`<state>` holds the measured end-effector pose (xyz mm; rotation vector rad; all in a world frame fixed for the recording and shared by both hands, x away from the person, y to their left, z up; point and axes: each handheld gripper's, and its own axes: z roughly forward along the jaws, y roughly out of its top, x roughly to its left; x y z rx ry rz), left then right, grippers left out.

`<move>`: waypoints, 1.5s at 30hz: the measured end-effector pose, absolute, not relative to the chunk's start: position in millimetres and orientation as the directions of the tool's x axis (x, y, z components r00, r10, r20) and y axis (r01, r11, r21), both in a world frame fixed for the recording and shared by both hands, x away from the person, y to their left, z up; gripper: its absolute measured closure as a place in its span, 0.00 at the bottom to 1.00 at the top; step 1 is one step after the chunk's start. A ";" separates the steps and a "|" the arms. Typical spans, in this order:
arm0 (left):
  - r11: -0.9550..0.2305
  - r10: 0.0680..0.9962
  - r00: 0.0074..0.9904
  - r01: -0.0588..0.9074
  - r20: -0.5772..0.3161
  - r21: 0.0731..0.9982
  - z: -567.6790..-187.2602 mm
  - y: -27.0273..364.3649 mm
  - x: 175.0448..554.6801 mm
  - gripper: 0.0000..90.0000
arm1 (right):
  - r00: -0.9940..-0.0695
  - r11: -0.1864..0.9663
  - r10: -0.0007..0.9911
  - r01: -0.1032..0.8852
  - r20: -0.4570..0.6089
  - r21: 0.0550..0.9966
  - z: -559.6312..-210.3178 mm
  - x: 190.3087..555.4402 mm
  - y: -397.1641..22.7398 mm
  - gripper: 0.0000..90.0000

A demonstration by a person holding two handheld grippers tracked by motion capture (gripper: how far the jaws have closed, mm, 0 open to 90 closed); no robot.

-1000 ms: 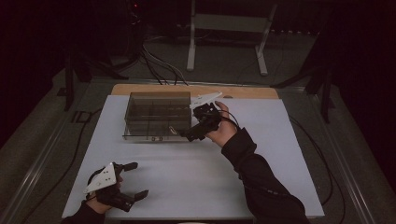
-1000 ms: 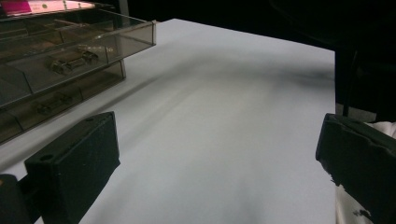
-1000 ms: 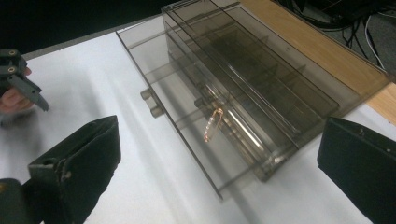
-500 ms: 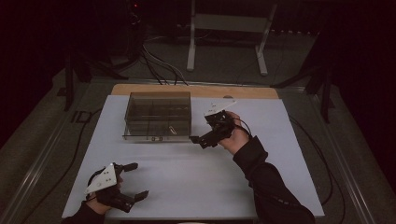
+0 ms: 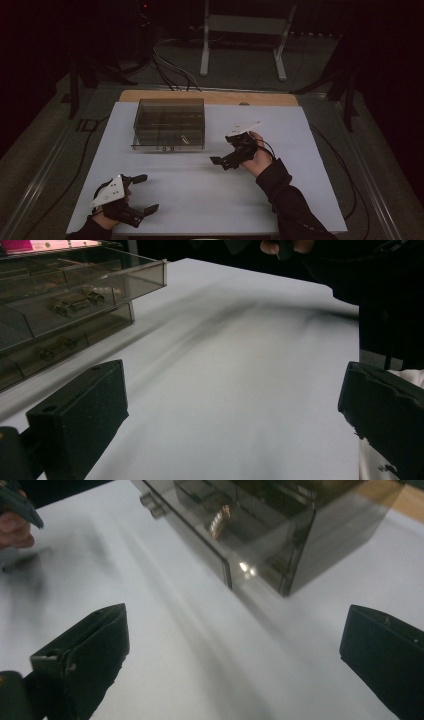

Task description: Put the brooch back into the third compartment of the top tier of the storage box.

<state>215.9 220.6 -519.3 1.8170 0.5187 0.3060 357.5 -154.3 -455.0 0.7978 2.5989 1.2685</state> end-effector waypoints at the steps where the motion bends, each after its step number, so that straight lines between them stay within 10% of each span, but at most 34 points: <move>1: -0.239 0.494 0.868 0.192 -0.051 0.952 -519.3 220.5 216.0 0.01 | -0.847 0.501 0.521 0.405 0.108 0.765 -457.2 357.1 -156.3 0.00; 45: -0.244 0.494 0.868 0.193 -0.050 0.950 -519.6 220.1 215.4 0.01 | -0.771 0.381 0.621 0.455 0.142 0.805 -520.8 286.1 -282.0 0.00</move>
